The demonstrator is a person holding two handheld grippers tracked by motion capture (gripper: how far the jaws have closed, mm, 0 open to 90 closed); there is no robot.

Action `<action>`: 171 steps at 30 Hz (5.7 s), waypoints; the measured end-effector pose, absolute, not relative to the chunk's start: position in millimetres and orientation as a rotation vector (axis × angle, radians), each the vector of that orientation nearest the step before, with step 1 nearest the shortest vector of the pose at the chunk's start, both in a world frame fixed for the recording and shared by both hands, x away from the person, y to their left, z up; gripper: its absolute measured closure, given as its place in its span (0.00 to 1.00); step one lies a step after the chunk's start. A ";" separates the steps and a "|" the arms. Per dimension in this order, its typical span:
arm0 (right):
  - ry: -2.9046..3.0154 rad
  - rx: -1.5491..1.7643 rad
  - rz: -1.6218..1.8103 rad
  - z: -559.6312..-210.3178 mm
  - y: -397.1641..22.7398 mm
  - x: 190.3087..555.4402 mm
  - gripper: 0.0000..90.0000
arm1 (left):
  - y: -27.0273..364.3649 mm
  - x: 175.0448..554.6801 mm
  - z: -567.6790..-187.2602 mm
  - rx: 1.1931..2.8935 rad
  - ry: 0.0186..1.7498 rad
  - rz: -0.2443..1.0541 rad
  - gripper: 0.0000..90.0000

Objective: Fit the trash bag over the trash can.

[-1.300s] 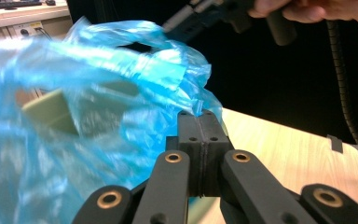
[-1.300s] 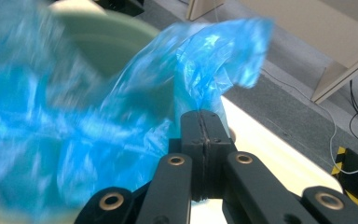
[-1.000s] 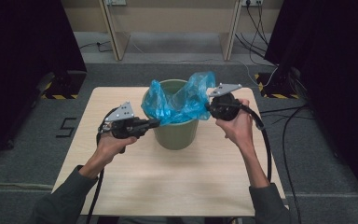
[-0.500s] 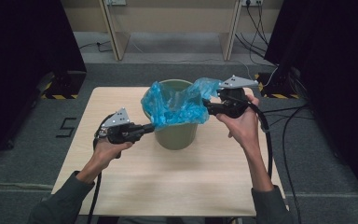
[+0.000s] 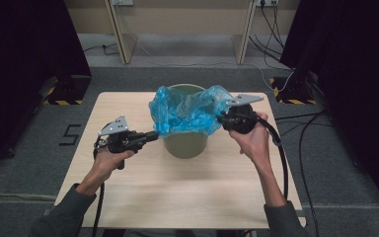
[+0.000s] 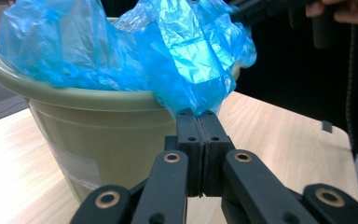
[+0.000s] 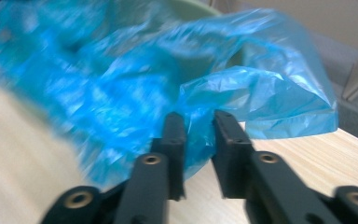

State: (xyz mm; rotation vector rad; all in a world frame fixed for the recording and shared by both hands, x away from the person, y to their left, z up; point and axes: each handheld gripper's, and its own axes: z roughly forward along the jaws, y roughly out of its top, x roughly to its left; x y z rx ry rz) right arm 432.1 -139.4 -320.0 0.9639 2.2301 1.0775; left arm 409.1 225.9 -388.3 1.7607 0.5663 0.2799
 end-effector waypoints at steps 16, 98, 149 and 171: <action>2.314 0.951 0.965 -373.5 -135.2 419.1 0.74 | 237.3 417.4 -421.1 1.787 0.706 0.249 0.85; 2.109 1.069 1.079 -338.2 -124.1 481.5 0.66 | 245.4 476.7 -327.2 1.701 0.738 0.350 0.29; 2.182 0.961 1.173 -333.6 -120.3 426.0 0.59 | 234.3 542.4 -336.9 1.848 0.852 0.422 0.99; 2.195 0.874 1.241 -324.9 -88.4 410.1 0.44 | 248.0 514.5 -395.1 1.826 0.820 0.344 0.90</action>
